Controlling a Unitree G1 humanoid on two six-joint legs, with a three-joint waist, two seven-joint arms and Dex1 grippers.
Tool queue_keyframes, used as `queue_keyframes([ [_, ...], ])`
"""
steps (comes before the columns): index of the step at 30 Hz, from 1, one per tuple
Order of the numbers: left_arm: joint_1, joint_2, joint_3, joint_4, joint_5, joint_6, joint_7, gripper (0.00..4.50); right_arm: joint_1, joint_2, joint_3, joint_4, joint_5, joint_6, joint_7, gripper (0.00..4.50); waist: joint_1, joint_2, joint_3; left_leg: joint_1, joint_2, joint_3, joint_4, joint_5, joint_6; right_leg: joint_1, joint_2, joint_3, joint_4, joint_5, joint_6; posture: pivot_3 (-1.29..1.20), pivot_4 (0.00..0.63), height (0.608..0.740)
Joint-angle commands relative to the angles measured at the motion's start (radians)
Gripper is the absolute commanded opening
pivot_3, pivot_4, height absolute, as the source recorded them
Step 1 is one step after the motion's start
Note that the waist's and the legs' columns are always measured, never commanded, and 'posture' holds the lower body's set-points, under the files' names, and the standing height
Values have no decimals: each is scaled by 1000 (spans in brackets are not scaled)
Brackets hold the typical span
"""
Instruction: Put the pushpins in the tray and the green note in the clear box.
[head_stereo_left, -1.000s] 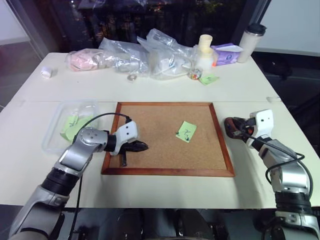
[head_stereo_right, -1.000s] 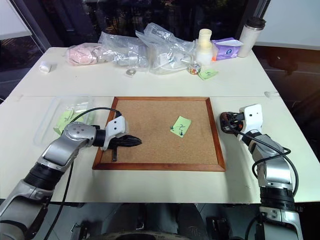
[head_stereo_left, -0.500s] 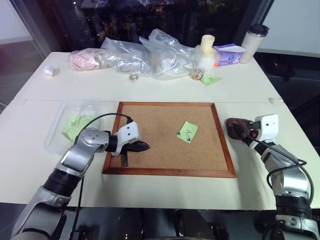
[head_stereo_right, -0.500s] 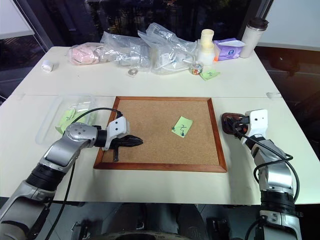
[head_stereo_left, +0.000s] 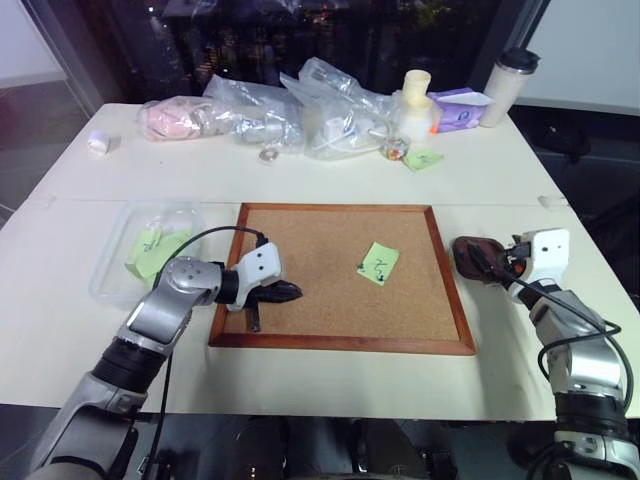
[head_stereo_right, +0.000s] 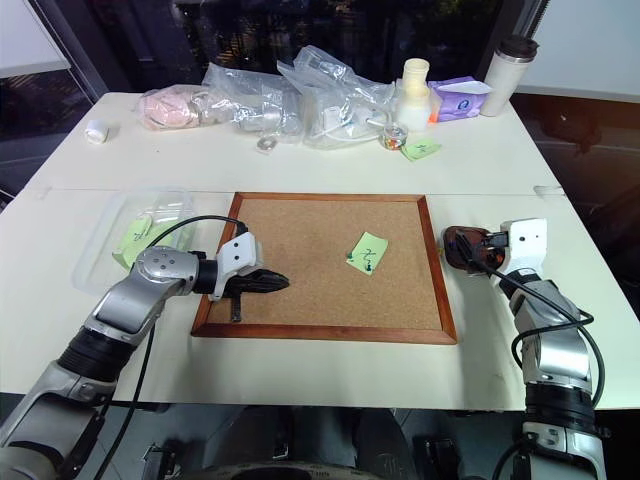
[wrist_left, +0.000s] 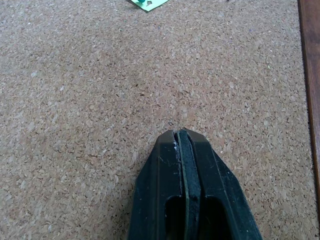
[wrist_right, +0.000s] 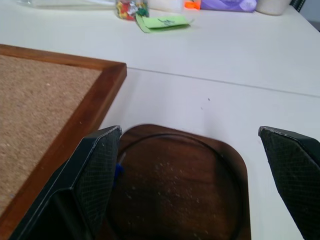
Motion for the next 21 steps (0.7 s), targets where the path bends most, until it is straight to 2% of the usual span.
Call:
queue_keyframes([
  [1,9,-10,-30,13,17,28,3,0,12,-13,-36,-91,46,-4,28,4478,0,0,0,0,0,0,0,0,0,0,0,0,0,0,0,0,150,734],
  [12,11,74,-15,45,34,-10,-46,0,151,-33,89,-424,136,186,167,4478,-18,0,0,0,1,-1,-1,0,0,-1,2,0,0,0,0,0,150,734],
  [16,16,84,-13,46,33,-12,-45,0,170,15,174,-525,125,222,137,4478,-30,0,0,1,2,-1,-1,0,0,-1,3,1,1,0,0,0,150,734],
  [21,37,81,-24,23,36,-2,-35,0,152,63,289,-524,55,191,117,4478,-28,-1,0,1,2,-1,-2,0,0,-1,3,1,1,-1,0,0,150,734],
])
